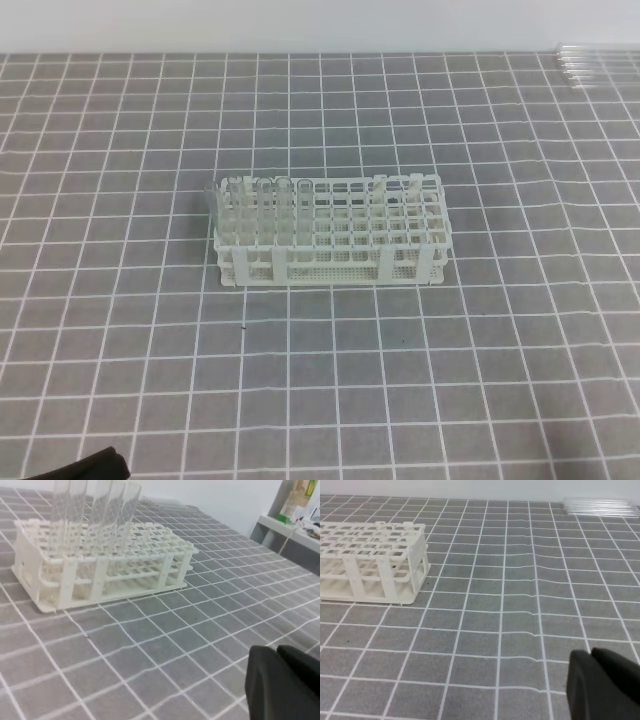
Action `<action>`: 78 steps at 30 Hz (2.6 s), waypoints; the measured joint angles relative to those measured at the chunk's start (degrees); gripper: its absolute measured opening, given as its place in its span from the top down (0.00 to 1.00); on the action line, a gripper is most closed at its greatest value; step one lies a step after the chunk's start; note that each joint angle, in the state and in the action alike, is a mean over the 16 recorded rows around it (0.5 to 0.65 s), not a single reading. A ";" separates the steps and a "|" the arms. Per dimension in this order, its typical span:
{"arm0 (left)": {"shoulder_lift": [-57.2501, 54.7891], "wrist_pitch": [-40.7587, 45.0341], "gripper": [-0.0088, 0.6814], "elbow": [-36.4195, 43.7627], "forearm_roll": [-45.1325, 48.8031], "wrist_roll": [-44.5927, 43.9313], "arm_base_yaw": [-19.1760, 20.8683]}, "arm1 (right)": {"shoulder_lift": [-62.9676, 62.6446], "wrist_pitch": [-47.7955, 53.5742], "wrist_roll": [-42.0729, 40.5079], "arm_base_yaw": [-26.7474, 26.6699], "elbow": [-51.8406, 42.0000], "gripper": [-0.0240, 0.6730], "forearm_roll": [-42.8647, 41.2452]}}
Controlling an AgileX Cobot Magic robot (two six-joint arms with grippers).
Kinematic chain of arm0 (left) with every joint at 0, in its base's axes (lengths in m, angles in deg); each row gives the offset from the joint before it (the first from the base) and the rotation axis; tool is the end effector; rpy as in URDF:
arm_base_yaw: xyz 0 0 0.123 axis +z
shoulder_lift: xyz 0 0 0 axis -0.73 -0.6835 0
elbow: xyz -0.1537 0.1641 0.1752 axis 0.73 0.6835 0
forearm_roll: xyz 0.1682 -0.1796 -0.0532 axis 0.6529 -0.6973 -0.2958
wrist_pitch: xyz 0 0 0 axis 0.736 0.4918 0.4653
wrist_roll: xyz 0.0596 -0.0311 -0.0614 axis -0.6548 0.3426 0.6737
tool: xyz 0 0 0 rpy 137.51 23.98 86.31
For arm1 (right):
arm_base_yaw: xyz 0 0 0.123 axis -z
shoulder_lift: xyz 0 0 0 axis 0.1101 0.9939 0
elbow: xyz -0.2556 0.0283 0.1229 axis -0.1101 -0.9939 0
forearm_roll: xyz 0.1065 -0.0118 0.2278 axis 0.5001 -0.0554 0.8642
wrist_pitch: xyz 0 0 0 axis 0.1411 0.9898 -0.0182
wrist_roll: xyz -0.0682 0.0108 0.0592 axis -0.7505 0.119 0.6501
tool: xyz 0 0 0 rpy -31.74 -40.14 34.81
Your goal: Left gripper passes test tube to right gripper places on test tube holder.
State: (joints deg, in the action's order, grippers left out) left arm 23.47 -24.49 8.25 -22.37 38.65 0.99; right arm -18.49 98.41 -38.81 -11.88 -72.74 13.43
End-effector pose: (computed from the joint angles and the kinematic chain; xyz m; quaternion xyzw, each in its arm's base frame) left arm 0.0464 -0.0464 0.1954 0.2011 0.7244 -0.3269 0.5726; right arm 0.0523 0.0109 0.1838 -0.0403 0.7808 0.0687 0.6196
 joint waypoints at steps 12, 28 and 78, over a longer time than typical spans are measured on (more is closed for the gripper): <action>0.53 0.00 0.99 -0.10 6.35 -1.99 14.00 | 0.00 0.00 0.00 0.00 0.00 0.98 0.02; 6.81 8.87 0.99 -0.09 1.18 -9.58 42.12 | 0.00 0.00 0.00 0.00 0.00 0.98 0.02; 7.77 13.27 0.99 0.14 0.57 -11.26 41.61 | 0.09 0.00 0.00 0.00 0.00 0.98 0.02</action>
State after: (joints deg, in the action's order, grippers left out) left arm 31.24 -11.22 8.38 -21.80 27.38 42.60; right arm -18.40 98.41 -38.81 -11.88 -72.74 13.45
